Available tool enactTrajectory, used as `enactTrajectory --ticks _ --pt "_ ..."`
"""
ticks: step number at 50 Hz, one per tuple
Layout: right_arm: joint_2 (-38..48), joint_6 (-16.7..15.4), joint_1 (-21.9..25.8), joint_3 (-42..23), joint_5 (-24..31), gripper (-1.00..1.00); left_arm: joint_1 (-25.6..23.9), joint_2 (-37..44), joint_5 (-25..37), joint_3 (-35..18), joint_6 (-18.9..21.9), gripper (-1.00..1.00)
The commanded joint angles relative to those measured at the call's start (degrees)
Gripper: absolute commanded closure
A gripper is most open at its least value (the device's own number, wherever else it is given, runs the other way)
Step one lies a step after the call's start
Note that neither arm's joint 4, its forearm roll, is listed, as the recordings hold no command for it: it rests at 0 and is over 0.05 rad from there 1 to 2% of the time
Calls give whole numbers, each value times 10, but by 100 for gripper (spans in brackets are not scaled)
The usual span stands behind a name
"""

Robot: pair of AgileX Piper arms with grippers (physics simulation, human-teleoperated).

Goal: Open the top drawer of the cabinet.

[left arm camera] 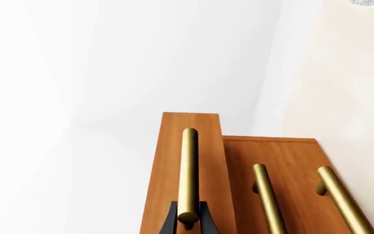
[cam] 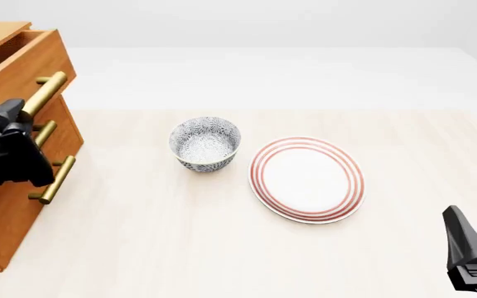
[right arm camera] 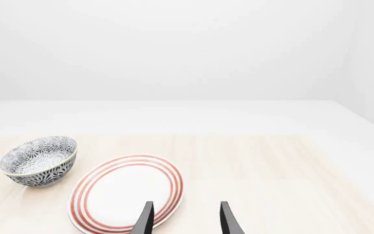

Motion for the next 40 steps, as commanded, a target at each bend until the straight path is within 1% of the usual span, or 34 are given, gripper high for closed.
enactTrajectory --ticks 1,4,8,17,19,28,40 --pt "0 0 0 0 0 -100 -44 -10 -1 -6 5 100" --pt "0 0 0 0 0 -100 -51 -16 10 -13 -2 100" --pt "0 0 0 0 0 -100 -59 -19 14 -13 -2 100" --pt "0 0 0 0 0 -100 -71 -17 10 -12 -4 100" --pt "0 0 0 0 0 -100 -76 -18 16 -16 -12 100" --pt "0 0 0 0 0 -100 -86 -21 17 -16 -21 100" --pt "0 0 0 0 0 -100 -98 -36 20 -9 -18 100"
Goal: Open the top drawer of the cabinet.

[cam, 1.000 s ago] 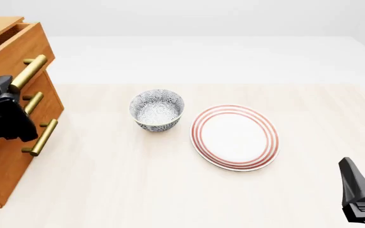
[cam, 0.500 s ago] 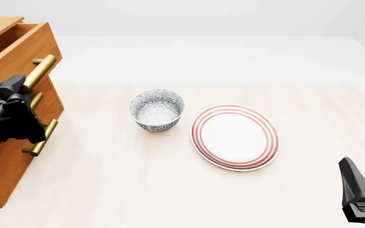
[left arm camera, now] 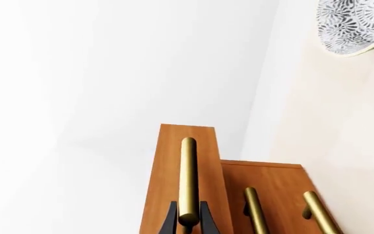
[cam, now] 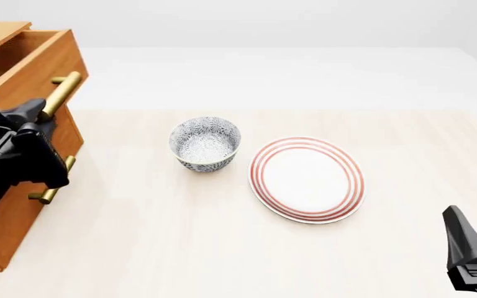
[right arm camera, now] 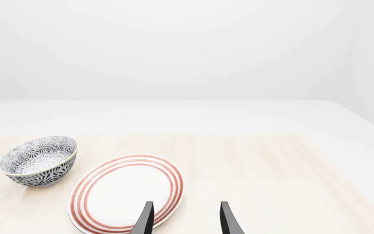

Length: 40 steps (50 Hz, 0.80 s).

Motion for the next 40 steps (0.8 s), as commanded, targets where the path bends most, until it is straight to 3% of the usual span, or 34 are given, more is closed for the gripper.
enactTrajectory --ticks 1,40 --pt "0 0 0 0 0 -100 -37 -21 -7 -7 4 100" --pt "0 0 0 0 0 -100 -88 -36 -17 10 8 100"
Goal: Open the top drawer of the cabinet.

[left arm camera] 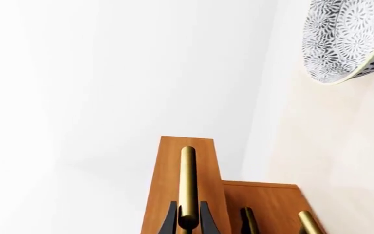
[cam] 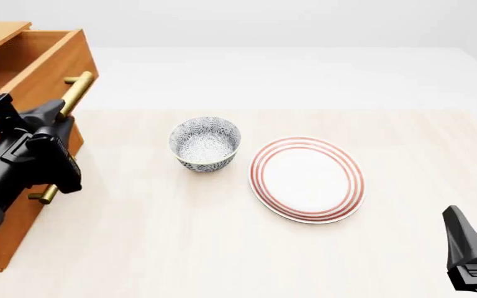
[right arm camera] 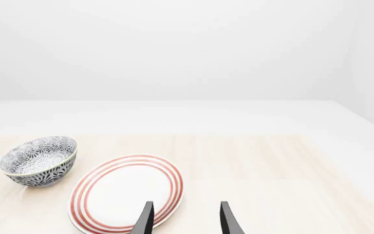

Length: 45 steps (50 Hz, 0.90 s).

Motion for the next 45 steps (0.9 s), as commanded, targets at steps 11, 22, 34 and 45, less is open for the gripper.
enactTrajectory --ticks 11,22,34,45 --pt "0 0 0 0 0 -100 -42 -41 -9 7 1 100" --pt "0 0 0 0 0 -100 -57 -46 -14 10 3 100" --pt "0 0 0 0 0 -100 -74 -69 8 9 -7 -100" --pt "0 0 0 0 0 -100 -86 -97 23 14 -9 -100"
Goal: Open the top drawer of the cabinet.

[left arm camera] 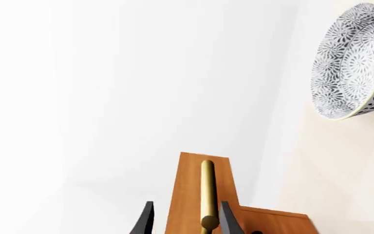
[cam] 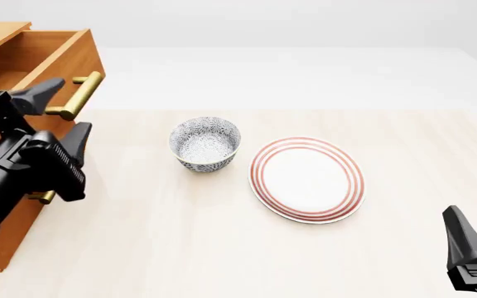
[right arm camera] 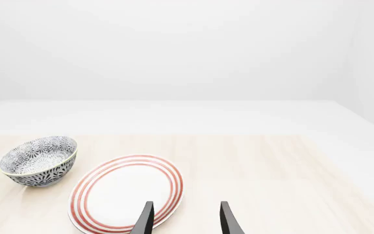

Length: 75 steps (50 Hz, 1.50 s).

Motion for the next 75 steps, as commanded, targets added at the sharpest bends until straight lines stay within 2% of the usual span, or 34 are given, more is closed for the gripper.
enactTrajectory --ticks 1,18,19,26,27,32,34,44,51,56,61,66,68,71,75 --pt "0 0 0 0 0 -100 -21 -33 16 2 -7 -100" --pt "0 0 0 0 0 -100 -53 -47 45 -2 -31 -100" --pt "0 0 0 0 0 -100 -62 -54 62 -13 -48 -100" --pt "0 0 0 0 0 -100 -56 -71 81 -12 -67 -100" --pt "0 0 0 0 0 -100 -56 -81 104 -24 -92 -100" --pt "0 0 0 0 0 -100 -50 -97 116 -24 -111 -100" --pt "0 0 0 0 0 -100 -48 -113 142 -37 -144 -100" --pt "0 0 0 0 0 -100 -25 -150 189 -48 -206 -100" --pt "0 0 0 0 0 -100 -23 -178 218 -65 -273 -100" --pt "0 0 0 0 0 -100 -3 -203 230 -63 -295 -100" --pt "0 0 0 0 0 -100 22 -234 271 -80 -347 -100" --pt "0 0 0 0 0 -100 21 -242 291 -92 -383 -100" --pt "0 0 0 0 0 -100 39 -253 314 -103 -407 -100" --pt "0 0 0 0 0 -100 29 -252 331 -121 -436 -100" --pt "0 0 0 0 0 -100 36 -247 345 -130 -446 -100"
